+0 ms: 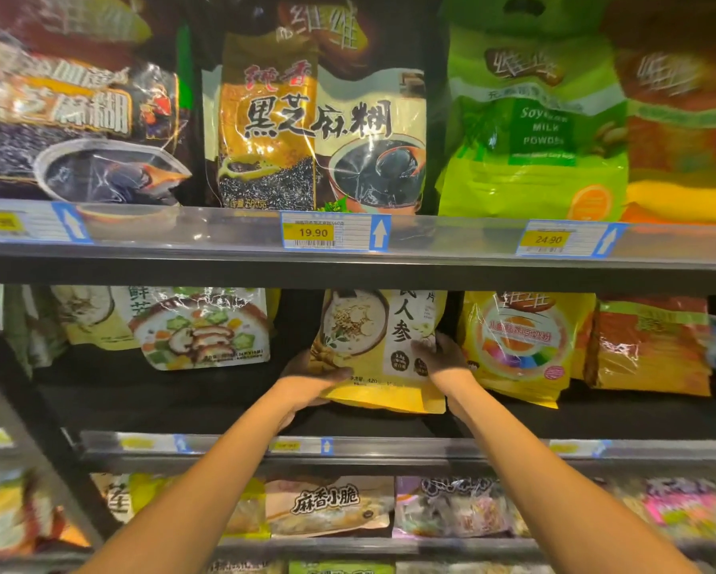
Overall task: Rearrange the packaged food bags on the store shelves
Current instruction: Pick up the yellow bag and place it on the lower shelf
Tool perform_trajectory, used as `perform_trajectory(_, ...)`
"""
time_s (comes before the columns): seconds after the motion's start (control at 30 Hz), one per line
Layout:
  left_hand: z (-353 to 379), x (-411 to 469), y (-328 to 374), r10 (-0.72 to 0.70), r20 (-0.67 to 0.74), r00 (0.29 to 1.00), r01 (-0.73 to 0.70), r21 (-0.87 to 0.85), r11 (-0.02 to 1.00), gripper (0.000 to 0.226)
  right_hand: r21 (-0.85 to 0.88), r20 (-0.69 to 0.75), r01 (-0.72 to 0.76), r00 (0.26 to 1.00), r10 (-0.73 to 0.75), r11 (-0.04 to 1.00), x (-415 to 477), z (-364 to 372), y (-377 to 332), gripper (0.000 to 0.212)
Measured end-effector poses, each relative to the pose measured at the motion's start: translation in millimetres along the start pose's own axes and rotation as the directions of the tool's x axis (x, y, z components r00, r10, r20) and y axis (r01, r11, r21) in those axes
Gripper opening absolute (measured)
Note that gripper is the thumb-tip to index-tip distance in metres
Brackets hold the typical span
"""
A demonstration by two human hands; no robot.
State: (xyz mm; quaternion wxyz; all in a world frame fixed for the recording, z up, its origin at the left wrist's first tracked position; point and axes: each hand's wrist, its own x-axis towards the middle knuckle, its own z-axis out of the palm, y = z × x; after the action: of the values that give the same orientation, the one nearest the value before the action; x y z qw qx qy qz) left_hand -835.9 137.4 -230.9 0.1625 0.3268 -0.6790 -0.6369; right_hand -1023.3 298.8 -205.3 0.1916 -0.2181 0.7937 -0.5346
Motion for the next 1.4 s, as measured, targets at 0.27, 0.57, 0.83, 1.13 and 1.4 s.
perform_trajectory(0.27,12,-57,11,0.005,-0.006,1.000,-0.005,-0.067,0.998,0.032,0.213,-0.010,0.016,1.000,-0.014,0.977,-54,-26,-2,0.037)
perform_trajectory(0.57,41,-152,3,0.069,0.002,0.998,-0.069,-0.071,0.995,0.020,0.195,0.043,0.113,0.991,-0.124,0.974,-131,-60,19,0.023)
perform_trajectory(0.83,75,-250,-36,0.102,-0.005,0.995,-0.102,-0.005,0.995,0.052,0.289,0.125,0.044,0.989,-0.084,0.956,-215,-90,67,0.027)
perform_trajectory(1.13,104,-364,-103,0.015,-0.070,0.997,-0.020,-0.079,0.997,0.045,0.366,0.284,-0.024,0.955,-0.088,0.930,-318,-106,121,0.043)
perform_trajectory(1.4,88,-440,-144,-0.046,-0.169,0.984,0.027,-0.110,0.994,0.071,0.387,0.382,-0.084,0.921,-0.077,0.918,-384,-83,132,0.031)
